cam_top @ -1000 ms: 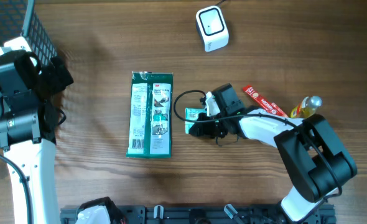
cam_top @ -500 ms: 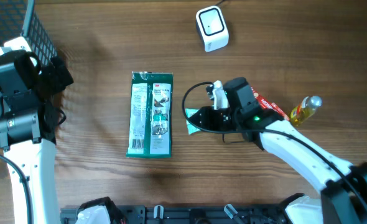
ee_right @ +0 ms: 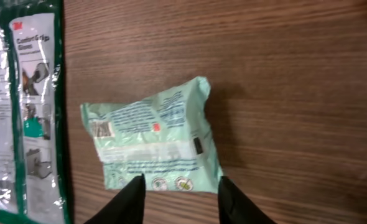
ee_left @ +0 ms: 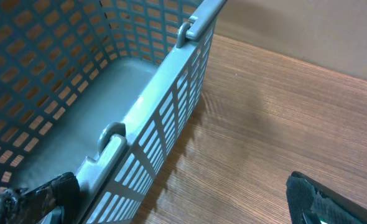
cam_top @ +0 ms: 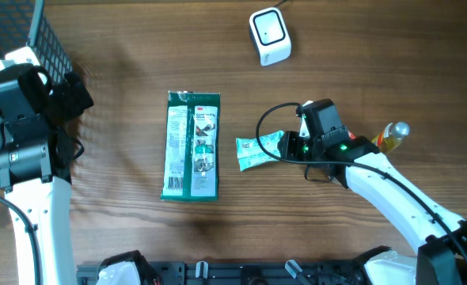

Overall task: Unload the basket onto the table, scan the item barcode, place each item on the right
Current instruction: 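Regrasp the Kleenex pack with the right gripper and lift it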

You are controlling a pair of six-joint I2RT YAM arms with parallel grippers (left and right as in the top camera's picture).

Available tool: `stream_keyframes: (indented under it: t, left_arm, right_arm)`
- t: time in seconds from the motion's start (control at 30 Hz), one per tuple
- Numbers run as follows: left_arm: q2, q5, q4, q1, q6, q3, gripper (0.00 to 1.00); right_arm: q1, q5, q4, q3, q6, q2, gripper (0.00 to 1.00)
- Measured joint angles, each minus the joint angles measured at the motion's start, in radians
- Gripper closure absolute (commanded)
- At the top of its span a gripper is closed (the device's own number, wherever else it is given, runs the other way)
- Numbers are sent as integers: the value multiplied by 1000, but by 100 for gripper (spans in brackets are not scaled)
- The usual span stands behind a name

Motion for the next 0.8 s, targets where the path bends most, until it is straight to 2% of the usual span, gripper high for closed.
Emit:
stream_keyframes:
  t: [0.17,0.3,0.37,0.43,0.57,0.8]
  left_arm:
    - [0,0,0,0,0,0,0]
    - [0,0,0,0,0,0,0]
    - [0,0,0,0,0,0,0]
    - [0,0,0,0,0,0,0]
    - [0,0,0,0,0,0,0]
    - [0,0,0,0,0,0,0]
  right_arm:
    - [0,24,30,0,-10,49,57]
    - [0,-66,56,0,-10,140,57]
    - [0,-141,57,0,-10,163,63]
    - [0,-199,53,0,-10,169,65]
    - [13,-272,51,0,-13,169,62]
    - [19,-215,32,0,50,169,60]
